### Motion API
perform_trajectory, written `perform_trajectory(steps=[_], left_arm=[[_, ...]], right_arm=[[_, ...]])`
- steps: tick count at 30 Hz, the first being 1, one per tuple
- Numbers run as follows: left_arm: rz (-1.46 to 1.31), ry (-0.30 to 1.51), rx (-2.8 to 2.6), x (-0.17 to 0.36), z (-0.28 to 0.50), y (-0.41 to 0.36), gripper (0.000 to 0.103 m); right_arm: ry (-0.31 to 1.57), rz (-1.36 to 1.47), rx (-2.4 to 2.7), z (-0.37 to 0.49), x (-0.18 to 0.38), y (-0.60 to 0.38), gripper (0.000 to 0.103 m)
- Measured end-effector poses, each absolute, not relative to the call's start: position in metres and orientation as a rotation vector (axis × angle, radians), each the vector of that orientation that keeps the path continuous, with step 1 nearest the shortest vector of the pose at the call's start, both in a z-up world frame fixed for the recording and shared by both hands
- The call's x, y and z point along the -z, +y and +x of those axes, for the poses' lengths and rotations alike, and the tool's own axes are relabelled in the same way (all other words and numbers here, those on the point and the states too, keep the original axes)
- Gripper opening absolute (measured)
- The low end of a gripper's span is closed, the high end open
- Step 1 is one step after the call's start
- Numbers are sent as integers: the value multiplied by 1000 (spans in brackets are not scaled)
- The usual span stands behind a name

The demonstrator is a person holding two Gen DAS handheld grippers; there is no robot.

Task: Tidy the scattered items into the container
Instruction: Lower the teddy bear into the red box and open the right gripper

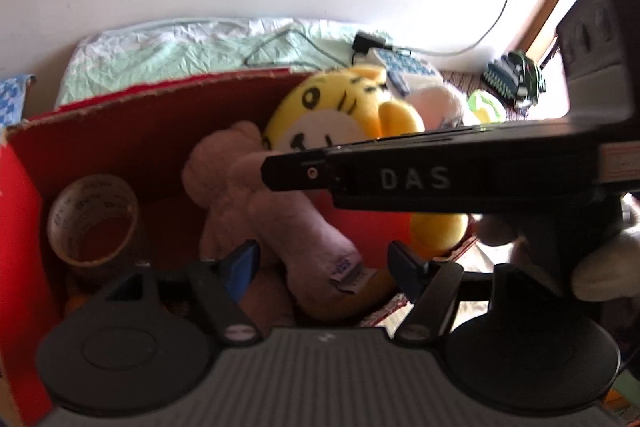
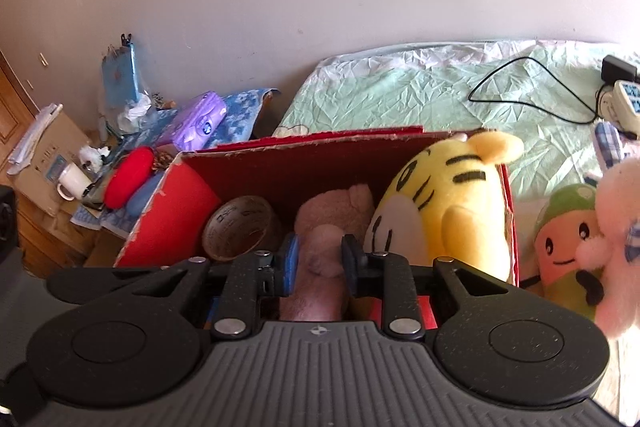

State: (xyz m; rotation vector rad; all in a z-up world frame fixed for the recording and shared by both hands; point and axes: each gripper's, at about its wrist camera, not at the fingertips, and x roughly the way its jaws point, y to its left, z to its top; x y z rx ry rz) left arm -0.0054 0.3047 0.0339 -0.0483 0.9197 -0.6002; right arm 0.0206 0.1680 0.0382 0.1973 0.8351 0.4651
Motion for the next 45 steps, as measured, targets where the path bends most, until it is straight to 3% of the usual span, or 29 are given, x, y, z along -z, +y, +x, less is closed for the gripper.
perform_trajectory(steps=[4,12,16,36,45], left_arm=[[-81,949,602,-27,-2,303,71],[-88,925,605,-30,-8,307,71],[-97,903,580,-36,-12,312,78],[-80,976,349,-45,-4,321,79],[-42,955,297,-54,-5,319,89]], right_arm=[[871,204,-459,15,-33,167,17],[881,211,-446,9,-28,164,17],[870,227,-435,7,-28,161,19],[833,258,-371,-19,-55,147,23],[817,261,-359,-24,-62,146,23]])
